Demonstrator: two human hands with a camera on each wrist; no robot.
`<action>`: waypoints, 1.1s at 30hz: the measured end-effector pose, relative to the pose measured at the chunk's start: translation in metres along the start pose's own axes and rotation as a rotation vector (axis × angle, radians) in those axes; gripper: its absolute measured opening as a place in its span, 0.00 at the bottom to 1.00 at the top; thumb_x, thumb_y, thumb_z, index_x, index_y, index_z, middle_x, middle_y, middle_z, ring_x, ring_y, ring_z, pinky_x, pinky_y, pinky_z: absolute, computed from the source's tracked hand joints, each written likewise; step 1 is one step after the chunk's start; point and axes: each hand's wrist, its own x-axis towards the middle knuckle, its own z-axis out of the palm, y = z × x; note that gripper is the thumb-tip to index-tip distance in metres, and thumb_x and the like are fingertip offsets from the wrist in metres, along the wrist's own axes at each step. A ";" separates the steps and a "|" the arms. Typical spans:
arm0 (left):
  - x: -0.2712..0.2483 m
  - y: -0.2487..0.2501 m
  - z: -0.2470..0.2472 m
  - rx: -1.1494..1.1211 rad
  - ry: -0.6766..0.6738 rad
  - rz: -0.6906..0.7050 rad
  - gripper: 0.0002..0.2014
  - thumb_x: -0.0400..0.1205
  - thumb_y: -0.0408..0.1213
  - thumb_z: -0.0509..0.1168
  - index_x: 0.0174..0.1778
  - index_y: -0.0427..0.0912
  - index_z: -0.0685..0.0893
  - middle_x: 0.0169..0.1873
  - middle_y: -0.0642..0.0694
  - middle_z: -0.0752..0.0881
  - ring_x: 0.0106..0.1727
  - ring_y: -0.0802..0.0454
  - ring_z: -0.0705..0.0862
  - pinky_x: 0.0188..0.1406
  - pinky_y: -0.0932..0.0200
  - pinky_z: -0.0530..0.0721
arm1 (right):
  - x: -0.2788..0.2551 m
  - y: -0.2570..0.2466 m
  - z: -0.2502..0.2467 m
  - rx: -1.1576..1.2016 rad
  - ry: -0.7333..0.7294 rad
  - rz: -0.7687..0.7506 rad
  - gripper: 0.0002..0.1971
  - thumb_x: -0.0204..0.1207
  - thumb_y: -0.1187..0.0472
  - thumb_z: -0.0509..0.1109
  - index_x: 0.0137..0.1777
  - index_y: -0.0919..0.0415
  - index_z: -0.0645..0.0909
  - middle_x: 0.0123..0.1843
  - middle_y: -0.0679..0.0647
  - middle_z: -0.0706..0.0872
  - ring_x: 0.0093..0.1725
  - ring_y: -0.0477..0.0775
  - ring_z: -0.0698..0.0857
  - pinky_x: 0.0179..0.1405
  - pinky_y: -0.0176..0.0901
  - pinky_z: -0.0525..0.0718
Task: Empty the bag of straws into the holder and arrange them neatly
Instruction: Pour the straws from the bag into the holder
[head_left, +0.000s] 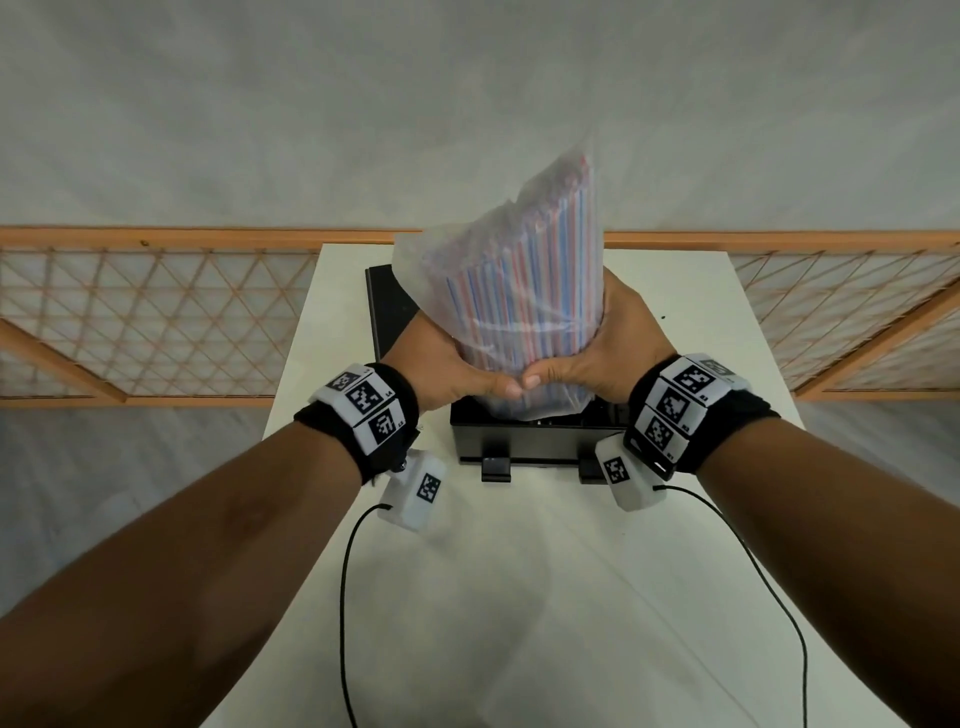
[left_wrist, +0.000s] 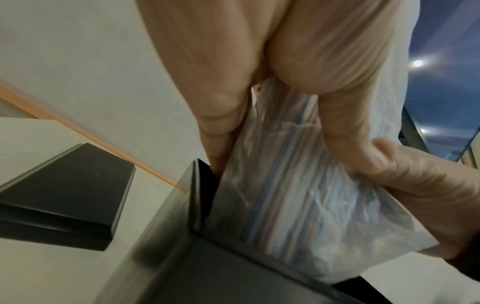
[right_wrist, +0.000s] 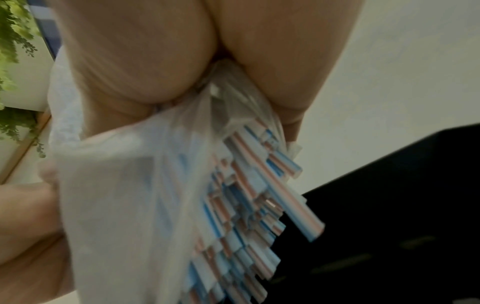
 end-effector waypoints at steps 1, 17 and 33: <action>-0.001 -0.001 -0.002 -0.008 -0.004 -0.010 0.44 0.58 0.28 0.89 0.71 0.44 0.80 0.64 0.46 0.88 0.69 0.53 0.85 0.70 0.43 0.85 | -0.001 0.003 -0.001 -0.014 0.006 0.023 0.57 0.41 0.45 0.92 0.74 0.57 0.71 0.66 0.45 0.85 0.69 0.44 0.82 0.68 0.53 0.84; -0.026 0.005 -0.011 -0.196 -0.168 -0.036 0.44 0.63 0.25 0.86 0.75 0.34 0.76 0.69 0.30 0.83 0.74 0.33 0.80 0.69 0.23 0.79 | -0.017 -0.001 0.000 -0.077 -0.059 0.086 0.46 0.48 0.50 0.92 0.69 0.52 0.77 0.63 0.43 0.86 0.66 0.46 0.84 0.67 0.52 0.84; -0.033 0.060 -0.058 -0.296 0.307 0.185 0.12 0.67 0.47 0.82 0.43 0.48 0.95 0.61 0.40 0.91 0.66 0.39 0.88 0.67 0.40 0.84 | 0.001 -0.065 -0.050 0.045 0.196 -0.221 0.20 0.76 0.49 0.75 0.50 0.70 0.86 0.48 0.72 0.89 0.47 0.75 0.87 0.47 0.74 0.85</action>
